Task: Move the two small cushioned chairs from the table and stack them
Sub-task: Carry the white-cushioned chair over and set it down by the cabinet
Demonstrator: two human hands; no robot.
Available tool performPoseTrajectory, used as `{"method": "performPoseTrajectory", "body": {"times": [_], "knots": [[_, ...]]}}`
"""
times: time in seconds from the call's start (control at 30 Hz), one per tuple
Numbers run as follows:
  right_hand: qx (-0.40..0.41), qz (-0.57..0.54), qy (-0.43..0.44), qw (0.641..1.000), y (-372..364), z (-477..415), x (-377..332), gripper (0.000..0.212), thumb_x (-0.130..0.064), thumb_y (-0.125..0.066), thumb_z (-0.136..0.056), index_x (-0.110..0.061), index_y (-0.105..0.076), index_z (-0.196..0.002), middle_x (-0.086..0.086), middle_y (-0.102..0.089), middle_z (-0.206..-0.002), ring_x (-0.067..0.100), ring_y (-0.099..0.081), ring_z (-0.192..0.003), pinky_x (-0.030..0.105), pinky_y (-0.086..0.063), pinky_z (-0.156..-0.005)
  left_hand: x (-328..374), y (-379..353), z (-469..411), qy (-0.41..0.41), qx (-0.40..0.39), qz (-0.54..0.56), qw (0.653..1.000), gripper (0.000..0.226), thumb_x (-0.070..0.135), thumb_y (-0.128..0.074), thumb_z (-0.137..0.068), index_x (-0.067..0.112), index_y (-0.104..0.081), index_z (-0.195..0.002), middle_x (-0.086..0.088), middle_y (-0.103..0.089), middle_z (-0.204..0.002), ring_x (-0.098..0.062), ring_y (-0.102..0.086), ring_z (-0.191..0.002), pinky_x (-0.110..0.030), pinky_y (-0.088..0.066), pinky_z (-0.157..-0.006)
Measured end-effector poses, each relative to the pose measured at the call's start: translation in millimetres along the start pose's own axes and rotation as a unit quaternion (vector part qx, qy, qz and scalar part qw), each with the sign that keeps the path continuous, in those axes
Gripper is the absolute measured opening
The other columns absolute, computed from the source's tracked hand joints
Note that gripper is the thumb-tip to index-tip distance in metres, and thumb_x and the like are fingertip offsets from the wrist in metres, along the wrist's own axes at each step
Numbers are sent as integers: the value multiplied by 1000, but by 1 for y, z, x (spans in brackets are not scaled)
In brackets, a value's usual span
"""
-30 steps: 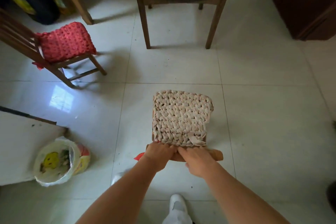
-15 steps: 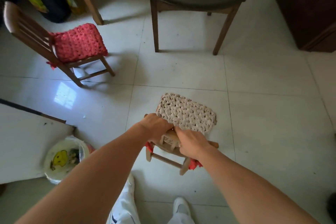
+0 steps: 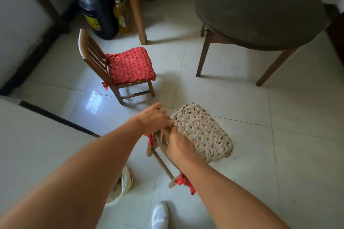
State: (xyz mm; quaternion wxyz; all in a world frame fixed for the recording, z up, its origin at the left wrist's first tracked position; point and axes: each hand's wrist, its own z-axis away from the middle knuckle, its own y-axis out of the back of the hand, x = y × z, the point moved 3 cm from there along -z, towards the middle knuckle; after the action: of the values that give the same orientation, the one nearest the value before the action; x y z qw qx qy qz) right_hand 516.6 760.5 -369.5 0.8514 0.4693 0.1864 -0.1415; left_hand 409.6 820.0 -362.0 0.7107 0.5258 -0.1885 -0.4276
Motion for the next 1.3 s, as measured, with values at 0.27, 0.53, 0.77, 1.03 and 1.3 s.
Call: {"method": "performPoseTrajectory", "body": {"times": [0.27, 0.53, 0.77, 1.03, 1.3], "knots": [[15, -71, -24, 997, -36, -89, -83, 36, -24, -52, -94, -10, -31, -120, 16, -66, -106, 37, -65, -96, 49, -53, -83, -97, -55, 18, 63, -36, -44, 996, 29, 8, -44, -92, 17, -57, -116, -2, -64, -115, -25, -49, -122, -52, -26, -106], [27, -109, -66, 991, -92, -170, -129, 32, -19, -52, -93, -16, -30, -117, 12, -66, -110, 33, -65, -100, 45, -53, -81, -167, -122, 26, 56, -25, -13, 998, 27, 12, -42, -94, 21, -61, -110, 2, -65, -114, -22, -52, -121, -46, -21, -111], [-127, -161, -83, 975, -150, -199, -187, 77, -25, -53, -86, -10, -4, -143, 18, -46, -136, 35, -49, -123, 39, -43, -95, -193, -166, 81, 46, -17, -38, 998, 26, 13, -55, -80, 28, -72, -92, 10, -71, -99, -11, -62, -108, -43, -45, -96], [-247, -215, -7, 945, -194, -204, -209, 71, -27, -59, -88, -7, -18, -142, 16, -54, -128, 34, -54, -114, 32, -44, -81, -196, -215, 133, 64, 2, -35, 997, 28, 6, -71, -71, 23, -74, -94, 4, -74, -101, -15, -64, -112, -49, -45, -98], [-263, -198, 29, 944, -185, -204, -207, 72, -37, -64, -85, -21, -23, -143, 10, -52, -133, 34, -55, -116, 46, -51, -92, -196, -231, 137, 119, -56, 35, 991, 41, 10, -56, -86, 23, -57, -125, 2, -60, -132, -17, -40, -137, -55, -16, -112]]}}
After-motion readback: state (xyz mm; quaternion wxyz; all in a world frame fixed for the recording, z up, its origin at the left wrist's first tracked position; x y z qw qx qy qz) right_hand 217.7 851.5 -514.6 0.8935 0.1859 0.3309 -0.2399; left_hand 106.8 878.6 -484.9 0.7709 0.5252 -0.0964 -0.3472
